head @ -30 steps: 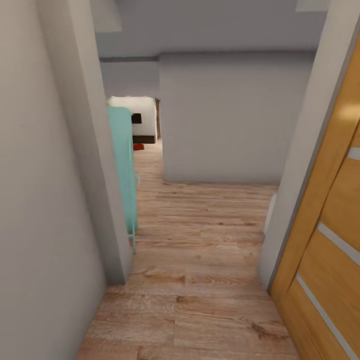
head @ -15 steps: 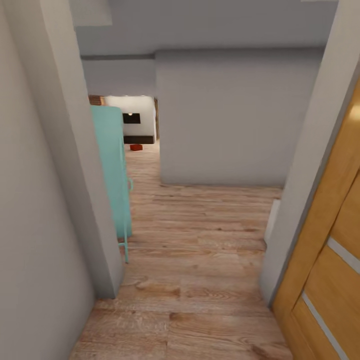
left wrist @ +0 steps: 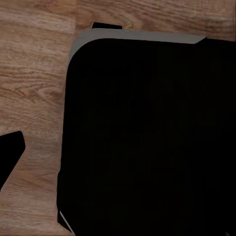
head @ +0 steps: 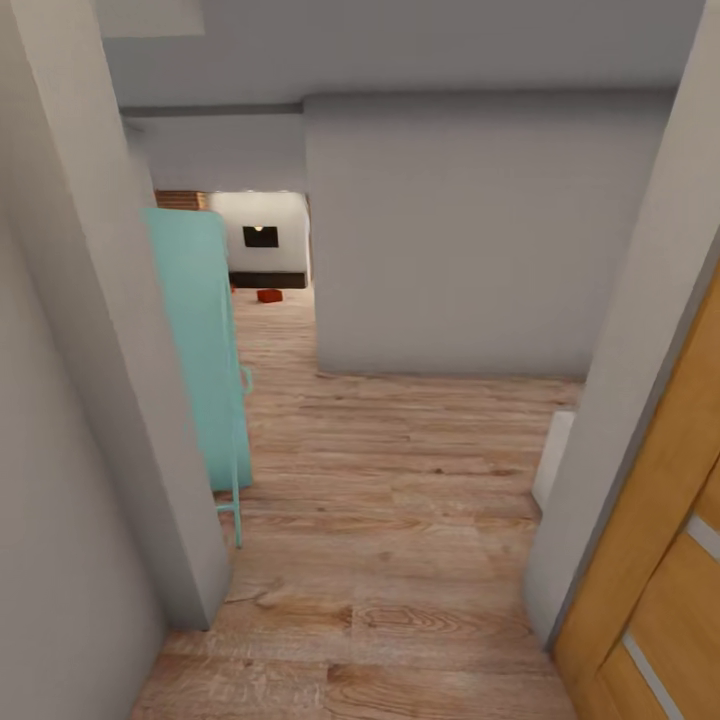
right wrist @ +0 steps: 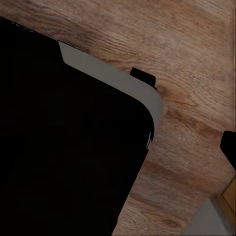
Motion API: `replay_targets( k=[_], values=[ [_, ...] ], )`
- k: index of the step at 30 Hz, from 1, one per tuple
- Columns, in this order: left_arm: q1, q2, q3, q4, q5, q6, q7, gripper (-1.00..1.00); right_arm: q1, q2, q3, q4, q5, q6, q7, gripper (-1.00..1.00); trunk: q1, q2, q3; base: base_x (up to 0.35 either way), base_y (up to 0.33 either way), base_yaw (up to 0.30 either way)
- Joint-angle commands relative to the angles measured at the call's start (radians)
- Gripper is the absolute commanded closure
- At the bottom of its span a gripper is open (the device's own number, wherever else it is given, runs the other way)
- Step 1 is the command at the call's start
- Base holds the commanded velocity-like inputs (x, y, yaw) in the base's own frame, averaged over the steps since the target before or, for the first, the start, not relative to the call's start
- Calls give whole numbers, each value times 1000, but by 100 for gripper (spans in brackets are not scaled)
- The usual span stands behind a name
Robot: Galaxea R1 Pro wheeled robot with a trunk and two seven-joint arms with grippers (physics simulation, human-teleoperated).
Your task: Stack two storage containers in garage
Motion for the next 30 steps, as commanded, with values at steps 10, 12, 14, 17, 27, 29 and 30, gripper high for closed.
replay_targets(
  k=[10,12,14,17,27,29,30],
  values=[
    [0,-2,5,0,7,-4,1,-100,-1,0,7,3,-13,-6,5,-100,1,0,-1,316,-92,0],
    [0,-2,5,0,7,-4,1,-100,-1,0,7,3,-13,-5,5,-100,1,0,-1,316,-92,0],
    [0,-2,5,0,7,-4,1,-100,-1,0,7,3,-14,-5,5,-100,1,0,-1,316,-92,0],
    [0,-2,5,0,7,-4,1,-100,-1,-1,7,3,-15,-4,5,-100,1,0,-1,316,-91,0],
    [0,-2,5,0,7,-5,1,-100,-1,-1,7,3,-17,-4,4,-100,1,0,-1,316,-82,0],
    [0,-2,5,0,7,-5,1,-100,-1,0,7,3,-17,-4,5,-100,1,0,-1,315,-79,0],
    [0,-2,5,0,7,-5,1,-100,-1,0,7,3,-17,-4,5,-100,1,0,-1,316,-71,0]
  ],
)
